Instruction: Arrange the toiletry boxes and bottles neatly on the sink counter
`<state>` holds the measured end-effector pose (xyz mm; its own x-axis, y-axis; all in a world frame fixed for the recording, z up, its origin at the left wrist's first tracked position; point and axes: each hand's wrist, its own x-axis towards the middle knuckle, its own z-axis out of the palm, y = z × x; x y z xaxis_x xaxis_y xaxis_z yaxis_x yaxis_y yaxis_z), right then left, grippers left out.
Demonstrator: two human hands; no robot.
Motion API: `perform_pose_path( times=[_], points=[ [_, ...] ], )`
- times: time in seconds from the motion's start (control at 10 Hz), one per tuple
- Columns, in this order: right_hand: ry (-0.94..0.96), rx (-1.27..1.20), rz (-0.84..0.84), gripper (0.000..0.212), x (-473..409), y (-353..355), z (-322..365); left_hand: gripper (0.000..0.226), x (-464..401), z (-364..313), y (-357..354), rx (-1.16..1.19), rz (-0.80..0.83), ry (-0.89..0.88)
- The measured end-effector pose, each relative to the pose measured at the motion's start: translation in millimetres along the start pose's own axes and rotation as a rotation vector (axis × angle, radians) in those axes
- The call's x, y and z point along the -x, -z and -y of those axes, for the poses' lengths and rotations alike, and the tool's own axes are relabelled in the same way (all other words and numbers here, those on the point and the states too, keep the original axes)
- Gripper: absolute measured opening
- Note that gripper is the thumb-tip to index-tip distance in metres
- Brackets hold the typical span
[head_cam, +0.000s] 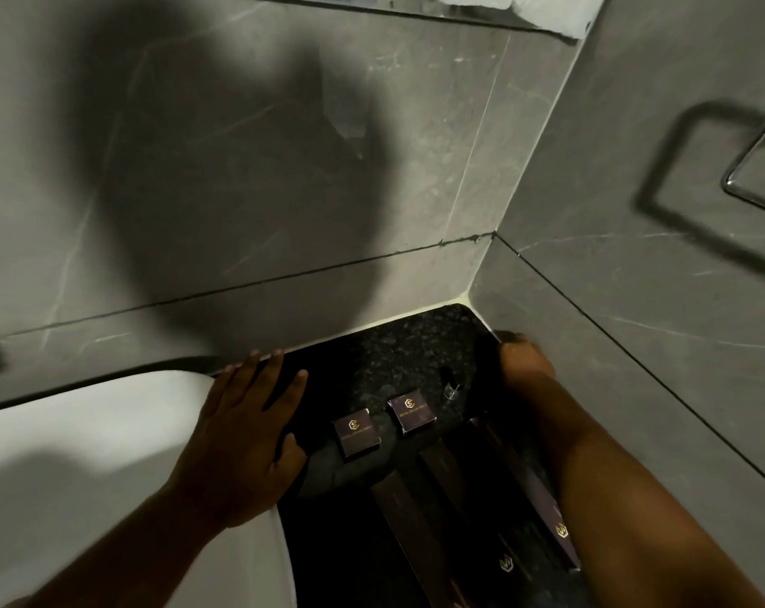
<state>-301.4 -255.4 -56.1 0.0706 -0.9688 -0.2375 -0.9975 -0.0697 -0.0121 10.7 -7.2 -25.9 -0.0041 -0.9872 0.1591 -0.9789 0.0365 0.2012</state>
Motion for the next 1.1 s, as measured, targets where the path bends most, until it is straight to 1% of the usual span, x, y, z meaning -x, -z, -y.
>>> perform_pose_path(
  times=[0.1,0.2,0.3,0.4,0.5,0.6,0.7,0.9,1.0,1.1],
  points=[
    [0.033,-0.117,-0.026,0.034,2,9,1,0.066,0,-1,0,-0.004,-0.012,-0.010],
    [0.071,-0.345,-0.038,0.035,6,23,-7,0.066,0,-2,0,0.011,-0.019,-0.007],
    [-0.016,-0.644,0.007,0.031,15,31,-13,0.067,-1,-2,2,0.010,-0.011,-0.002],
    [-0.059,-0.789,0.041,0.033,21,28,-16,0.066,0,-3,3,0.007,-0.013,-0.005],
    [-0.010,-0.619,0.042,0.036,20,21,-17,0.066,0,-3,3,0.012,-0.008,0.001],
    [0.027,-0.497,0.040,0.043,20,15,-13,0.066,0,-3,3,0.020,-0.009,0.001],
    [0.024,-0.450,0.019,0.045,21,13,-11,0.066,0,-3,4,0.024,-0.012,0.003],
    [0.015,-0.478,0.004,0.042,22,6,-15,0.065,1,-3,2,0.035,-0.030,-0.006],
    [0.038,-0.472,0.015,0.051,28,4,-17,0.065,1,-1,0,0.019,-0.047,-0.021],
    [0.033,-0.587,-0.065,0.061,34,3,-23,0.064,1,0,-2,0.001,-0.044,-0.011]
  ],
)
